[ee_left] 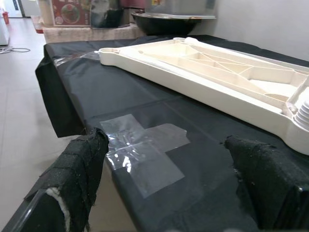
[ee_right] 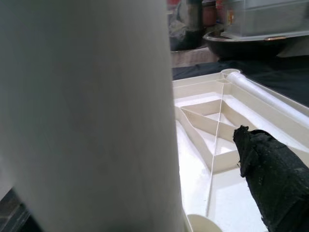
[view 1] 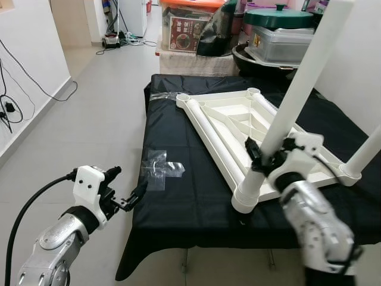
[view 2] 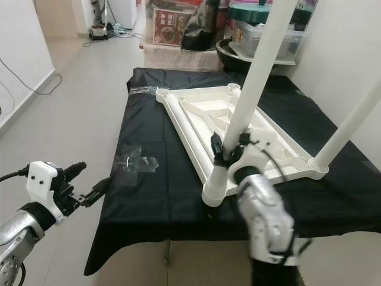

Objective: Building children table

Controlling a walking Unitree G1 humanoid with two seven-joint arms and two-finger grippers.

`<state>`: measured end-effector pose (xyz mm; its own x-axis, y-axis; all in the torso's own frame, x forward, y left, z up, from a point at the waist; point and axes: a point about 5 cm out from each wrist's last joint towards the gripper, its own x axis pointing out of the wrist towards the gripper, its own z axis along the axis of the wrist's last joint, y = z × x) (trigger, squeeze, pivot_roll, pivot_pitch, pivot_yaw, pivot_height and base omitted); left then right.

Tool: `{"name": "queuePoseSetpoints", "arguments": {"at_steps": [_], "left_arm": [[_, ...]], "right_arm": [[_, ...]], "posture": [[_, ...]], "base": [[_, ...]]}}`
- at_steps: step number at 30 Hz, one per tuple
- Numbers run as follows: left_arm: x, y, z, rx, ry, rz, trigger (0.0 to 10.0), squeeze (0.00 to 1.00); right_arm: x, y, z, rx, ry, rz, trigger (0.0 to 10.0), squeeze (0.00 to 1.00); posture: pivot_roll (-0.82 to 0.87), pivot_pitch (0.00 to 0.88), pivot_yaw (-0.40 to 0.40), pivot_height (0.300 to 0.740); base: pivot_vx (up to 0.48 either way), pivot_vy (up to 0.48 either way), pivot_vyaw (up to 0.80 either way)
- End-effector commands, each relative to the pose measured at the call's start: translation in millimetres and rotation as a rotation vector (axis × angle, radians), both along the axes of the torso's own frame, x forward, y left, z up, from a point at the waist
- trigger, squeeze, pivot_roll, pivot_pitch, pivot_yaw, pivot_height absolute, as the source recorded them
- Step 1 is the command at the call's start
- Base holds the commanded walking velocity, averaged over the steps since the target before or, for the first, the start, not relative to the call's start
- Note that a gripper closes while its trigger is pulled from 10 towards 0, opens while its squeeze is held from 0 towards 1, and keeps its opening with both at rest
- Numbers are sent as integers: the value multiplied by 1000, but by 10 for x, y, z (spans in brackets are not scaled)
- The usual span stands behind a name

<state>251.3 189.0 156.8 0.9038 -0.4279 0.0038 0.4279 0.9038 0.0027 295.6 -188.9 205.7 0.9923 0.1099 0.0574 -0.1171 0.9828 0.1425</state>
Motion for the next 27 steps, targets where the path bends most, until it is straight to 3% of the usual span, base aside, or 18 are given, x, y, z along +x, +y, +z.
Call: {"name": "queuePoseSetpoints", "arguments": {"at_steps": [1,3,4,5,12,19,22,25,27], "left_arm": [[4,-27,-40,1,13,-12,10000,0],[8,-29,-40,1,12,-14,10000,0],[11,-32,-40,0,11,-17,10000,0],[17,-40,-41,-1,10,-19,10000,0],[35,-72,-43,-5,7,-33,10000,0],[50,-80,-38,-4,2,-31,10000,0],[49,-82,-39,-4,2,-31,10000,0],[36,-83,-48,-3,3,-31,10000,0],[35,-82,-51,-2,4,-31,10000,0]], "right_arm": [[-8,-30,-32,-5,11,38,10000,1000],[-7,-55,-53,-25,22,73,10000,1000],[6,-98,-62,-41,32,119,10000,659],[46,-168,-45,-65,31,149,10000,0],[268,-429,139,-123,-4,326,10000,0],[437,-534,241,-132,-42,415,10000,0],[465,-545,243,-131,-45,434,10000,0],[487,-573,93,-135,13,566,10000,0],[498,-596,50,-136,30,591,10000,0]], "posture": [[53,0,-82,740],[51,0,-81,740],[51,0,-81,740],[49,0,-82,740],[48,0,-83,740],[63,0,-99,740],[65,0,-100,740],[74,0,-108,740],[74,0,-108,740]], "base": [[0,0,0],[0,0,0],[0,0,0],[0,0,0],[0,0,0],[0,0,0],[0,0,0],[0,0,0],[0,0,0]]}}
